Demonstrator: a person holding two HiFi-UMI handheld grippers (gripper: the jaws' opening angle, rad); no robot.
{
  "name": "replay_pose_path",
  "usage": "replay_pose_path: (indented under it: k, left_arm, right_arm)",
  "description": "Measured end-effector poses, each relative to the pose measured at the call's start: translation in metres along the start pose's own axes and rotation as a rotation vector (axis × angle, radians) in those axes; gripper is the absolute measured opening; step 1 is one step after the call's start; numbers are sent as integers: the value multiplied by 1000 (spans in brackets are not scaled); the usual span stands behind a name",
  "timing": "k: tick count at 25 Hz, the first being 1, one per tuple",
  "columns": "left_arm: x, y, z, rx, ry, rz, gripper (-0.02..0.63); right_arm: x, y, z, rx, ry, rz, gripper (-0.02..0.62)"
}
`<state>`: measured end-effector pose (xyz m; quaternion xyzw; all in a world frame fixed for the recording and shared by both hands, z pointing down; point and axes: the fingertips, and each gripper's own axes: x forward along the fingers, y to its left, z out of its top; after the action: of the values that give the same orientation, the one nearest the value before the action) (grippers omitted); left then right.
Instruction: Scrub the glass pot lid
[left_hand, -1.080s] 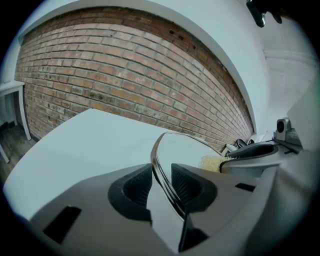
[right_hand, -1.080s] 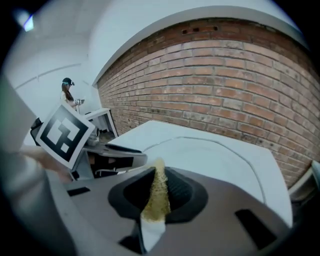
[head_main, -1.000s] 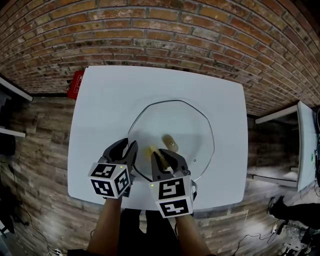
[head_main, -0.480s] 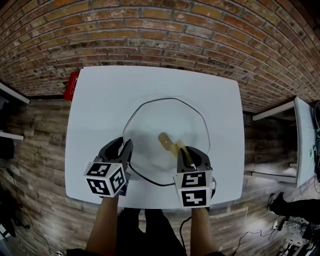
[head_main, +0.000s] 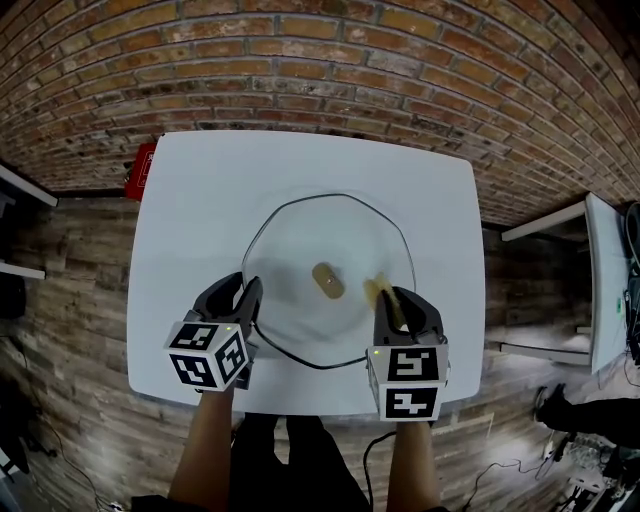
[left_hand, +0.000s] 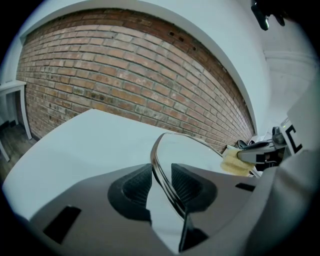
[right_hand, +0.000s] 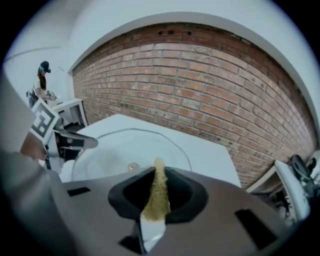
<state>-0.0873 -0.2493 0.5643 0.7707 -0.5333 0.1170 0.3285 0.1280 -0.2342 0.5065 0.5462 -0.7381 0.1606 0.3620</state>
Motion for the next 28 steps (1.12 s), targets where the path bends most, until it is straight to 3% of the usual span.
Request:
replay_pose_path:
  k: [6, 9, 18, 28]
  left_arm:
    - [-2, 0, -2, -5, 1, 0, 123]
    - [-2, -2, -2, -5, 3, -4, 123]
    - [-2, -1, -3, -5, 2, -7, 123]
    - [-2, -1, -3, 3, 3, -5, 123]
  right_arm:
    - [-17, 105, 27, 2, -81, 302, 58]
    - [-17, 135, 20, -26, -61, 369, 58]
    - [-7, 133, -5, -6, -6, 363, 58]
    - [-4, 77, -28, 19, 53, 235, 58]
